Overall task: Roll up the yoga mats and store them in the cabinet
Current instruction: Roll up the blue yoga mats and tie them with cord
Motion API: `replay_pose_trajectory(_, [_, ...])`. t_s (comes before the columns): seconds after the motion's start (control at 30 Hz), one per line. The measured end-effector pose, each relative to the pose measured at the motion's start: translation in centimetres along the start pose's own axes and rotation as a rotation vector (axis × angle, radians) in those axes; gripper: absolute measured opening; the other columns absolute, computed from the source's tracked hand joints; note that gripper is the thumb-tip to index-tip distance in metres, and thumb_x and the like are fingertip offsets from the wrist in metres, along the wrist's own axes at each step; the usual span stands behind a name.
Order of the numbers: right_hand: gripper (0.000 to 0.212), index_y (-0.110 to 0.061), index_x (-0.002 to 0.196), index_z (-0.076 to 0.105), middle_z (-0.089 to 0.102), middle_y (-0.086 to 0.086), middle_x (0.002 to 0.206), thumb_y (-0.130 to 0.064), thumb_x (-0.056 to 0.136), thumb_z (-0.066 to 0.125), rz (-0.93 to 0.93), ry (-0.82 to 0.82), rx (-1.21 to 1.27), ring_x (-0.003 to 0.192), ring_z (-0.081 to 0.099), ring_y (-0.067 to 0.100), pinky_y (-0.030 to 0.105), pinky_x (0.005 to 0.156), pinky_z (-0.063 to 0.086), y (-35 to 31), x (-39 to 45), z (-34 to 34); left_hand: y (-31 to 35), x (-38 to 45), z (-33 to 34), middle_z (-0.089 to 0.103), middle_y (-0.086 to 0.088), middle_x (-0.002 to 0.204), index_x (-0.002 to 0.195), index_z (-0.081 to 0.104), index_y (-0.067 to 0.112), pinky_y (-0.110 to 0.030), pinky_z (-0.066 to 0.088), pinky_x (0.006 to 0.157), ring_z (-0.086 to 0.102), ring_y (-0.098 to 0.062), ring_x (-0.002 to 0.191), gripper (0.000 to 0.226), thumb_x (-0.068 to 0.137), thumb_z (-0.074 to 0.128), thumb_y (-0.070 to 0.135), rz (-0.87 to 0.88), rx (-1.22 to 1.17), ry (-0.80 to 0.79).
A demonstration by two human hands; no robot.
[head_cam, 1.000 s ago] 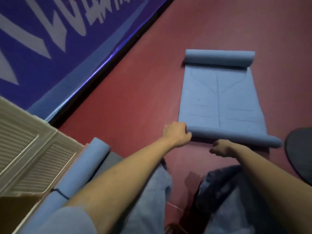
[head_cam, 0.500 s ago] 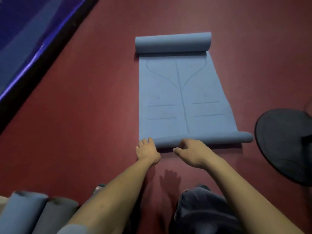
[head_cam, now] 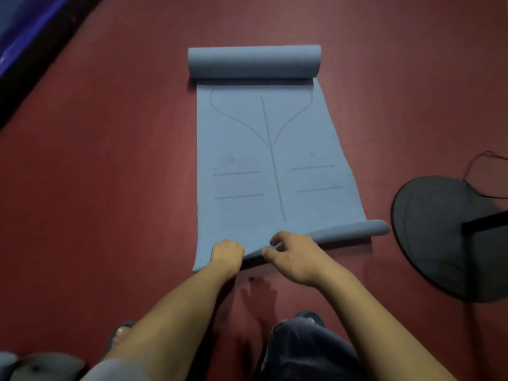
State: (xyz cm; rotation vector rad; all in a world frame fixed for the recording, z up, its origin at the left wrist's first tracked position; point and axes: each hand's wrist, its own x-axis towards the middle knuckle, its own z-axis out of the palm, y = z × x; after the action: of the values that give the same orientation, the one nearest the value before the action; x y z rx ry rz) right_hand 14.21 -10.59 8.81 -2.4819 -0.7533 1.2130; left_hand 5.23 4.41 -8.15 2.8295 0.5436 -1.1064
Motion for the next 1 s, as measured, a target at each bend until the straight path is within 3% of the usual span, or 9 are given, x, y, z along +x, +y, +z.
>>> replay_pose_trajectory(0.17, [0.065, -0.019, 0.15, 0.037, 0.026, 0.011, 0.157, -0.035, 0.092, 0.062, 0.081, -0.063, -0.247, 0.143, 0.033, 0.034, 0.046, 0.113, 0.037, 4.0, -0.5, 3.1, 0.2, -5.1, -4.6, 0.064, -0.009, 0.122, 0.117, 0.07, 0.009, -0.036, 0.046, 0.083, 0.055, -0.031, 0.12, 0.027, 0.095, 0.054, 0.007, 0.184, 0.138, 0.195])
replay_pose_trajectory(0.23, [0.086, -0.023, 0.16, 0.016, 0.002, 0.009, 0.167, -0.028, 0.089, 0.065, 0.004, 0.072, -0.298, 0.155, 0.007, 0.03, 0.046, 0.123, 0.021, 4.6, -1.7, 2.5, -0.5, -9.2, -7.7, 0.067, -0.005, 0.095, 0.089, 0.076, 0.013, -0.03, 0.043, 0.063, 0.063, -0.026, 0.097, 0.014, 0.075, 0.077, 0.014, 0.372, 0.242, 0.374])
replay_pose_trajectory(0.33, [0.107, -0.026, 0.162, -0.004, -0.015, 0.002, 0.169, -0.014, 0.08, 0.064, -0.211, 0.279, -0.428, 0.155, -0.019, 0.024, 0.038, 0.126, -0.001, 4.1, -4.5, 0.4, -3.4, -14.8, -11.1, 0.054, 0.008, 0.059, 0.049, 0.061, 0.022, -0.021, 0.031, 0.04, 0.057, -0.014, 0.057, 0.036, 0.031, 0.091, 0.024, 0.507, 0.375, 0.531])
replay_pose_trajectory(0.47, [0.103, -0.032, 0.161, -0.004, 0.041, 0.0, 0.148, -0.017, 0.083, 0.062, -0.228, 0.448, -0.594, 0.144, 0.031, 0.028, 0.038, 0.115, 0.023, 2.4, -9.6, -1.6, -7.2, -24.4, -15.0, 0.053, 0.007, 0.063, 0.057, 0.058, 0.024, -0.026, 0.034, 0.042, 0.054, -0.017, 0.058, 0.021, 0.048, 0.077, 0.019, 0.545, 0.447, 0.742])
replay_pose_trajectory(0.53, [0.071, -0.037, 0.154, 0.027, 0.055, -0.002, 0.129, -0.036, 0.091, 0.058, -0.158, 0.386, -0.67, 0.125, 0.044, 0.025, 0.041, 0.097, 0.028, 2.7, -13.0, -1.8, -8.8, -30.1, -15.6, 0.053, 0.005, 0.065, 0.059, 0.057, 0.024, -0.028, 0.034, 0.045, 0.054, -0.02, 0.059, 0.004, 0.06, 0.056, 0.02, 0.531, 0.431, 0.833])
replay_pose_trajectory(0.67, [0.043, -0.026, 0.098, 0.058, 0.061, -0.004, 0.109, -0.068, 0.093, 0.049, -0.175, 0.35, -0.715, 0.106, 0.06, 0.024, 0.038, 0.08, 0.034, 4.4, -19.8, -1.8, -12.2, -38.0, -12.6, 0.052, 0.004, 0.068, 0.065, 0.059, 0.025, -0.031, 0.037, 0.048, 0.051, -0.023, 0.061, 0.021, 0.06, 0.073, 0.01, 0.414, 0.418, 0.867])
replay_pose_trajectory(0.77, [0.043, -0.019, 0.075, 0.059, 0.06, 0.001, 0.081, -0.058, 0.092, 0.051, -0.544, 0.652, -0.618, 0.072, 0.066, 0.033, 0.036, 0.06, 0.036, 3.2, -24.7, -1.8, -13.5, -43.3, -10.2, 0.055, 0.003, 0.064, 0.062, 0.065, 0.022, -0.03, 0.042, 0.042, 0.055, -0.027, 0.058, 0.031, 0.052, 0.088, 0.004, 0.223, 0.232, 0.87])
replay_pose_trajectory(0.87, [0.036, -0.015, 0.069, 0.057, 0.055, 0.005, 0.071, -0.042, 0.093, 0.058, -0.756, 0.884, -0.527, 0.058, 0.059, 0.037, 0.038, 0.054, 0.045, 1.2, -30.6, -0.9, -14.2, -49.1, -7.5, 0.058, 0.002, 0.069, 0.072, 0.071, 0.018, -0.03, 0.043, 0.041, 0.058, -0.03, 0.062, 0.009, 0.075, 0.08, 0.017, 0.14, 0.047, 0.943])
replay_pose_trajectory(1.0, [0.036, -0.011, 0.075, 0.058, 0.053, 0.006, 0.075, -0.034, 0.102, 0.051, -0.831, 0.945, -0.543, 0.065, 0.056, 0.035, 0.043, 0.069, 0.044, 2.0, -38.7, 3.9, -12.1, -56.9, -0.7, 0.061, 0.0, 0.075, 0.088, 0.077, 0.013, -0.036, 0.047, 0.045, 0.059, -0.031, 0.065, 0.033, 0.092, 0.05, 0.033, 0.184, 0.0, 0.971])
